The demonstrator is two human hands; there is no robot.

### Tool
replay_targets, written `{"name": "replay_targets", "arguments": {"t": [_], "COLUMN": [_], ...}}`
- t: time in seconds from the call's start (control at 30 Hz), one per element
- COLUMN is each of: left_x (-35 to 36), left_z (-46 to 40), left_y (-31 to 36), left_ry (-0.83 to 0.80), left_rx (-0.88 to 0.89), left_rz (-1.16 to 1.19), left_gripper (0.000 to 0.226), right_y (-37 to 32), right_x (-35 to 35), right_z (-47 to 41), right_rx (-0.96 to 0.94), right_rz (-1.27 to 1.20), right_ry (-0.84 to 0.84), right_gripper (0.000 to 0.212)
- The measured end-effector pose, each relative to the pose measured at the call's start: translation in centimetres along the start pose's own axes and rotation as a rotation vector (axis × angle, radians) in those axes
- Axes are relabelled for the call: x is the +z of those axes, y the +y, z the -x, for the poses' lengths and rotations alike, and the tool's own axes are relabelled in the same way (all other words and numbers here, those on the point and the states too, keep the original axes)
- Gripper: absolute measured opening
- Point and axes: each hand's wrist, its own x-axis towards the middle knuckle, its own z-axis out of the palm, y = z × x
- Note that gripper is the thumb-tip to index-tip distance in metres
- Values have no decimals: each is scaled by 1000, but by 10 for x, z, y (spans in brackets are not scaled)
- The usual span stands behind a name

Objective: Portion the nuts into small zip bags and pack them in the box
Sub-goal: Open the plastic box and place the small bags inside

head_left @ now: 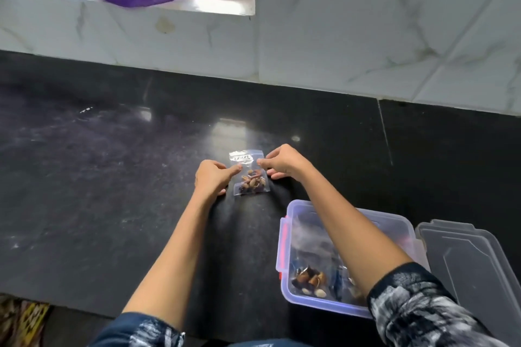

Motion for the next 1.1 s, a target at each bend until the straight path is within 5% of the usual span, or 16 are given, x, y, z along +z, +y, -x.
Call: {"name": "replay_targets", "arguments": {"t": [0.2,0.53,0.8,0.93,1.1], "left_x": [18,27,5,-8,11], "left_z": [-20,-28,18,63,122], "left_y": [6,6,34,57,76], "left_ry": [43,38,-104,-414,-549], "left_rx": [58,85,252,187,279], "left_rz": [11,249,391,405,462], "left_gripper": [47,12,22,41,23], "right_y": [-9,-7,-19,-15,17], "right_x": [1,-2,-20,-44,-69], "right_z": [-20,-28,27,77,138], "right_rx": [-2,-29,-222,-286,-303], "right_rz": [61,-128,-392,-678,-942], "right_ry": [-48,-156,-90,0,90], "right_gripper": [42,17,13,9,15]}}
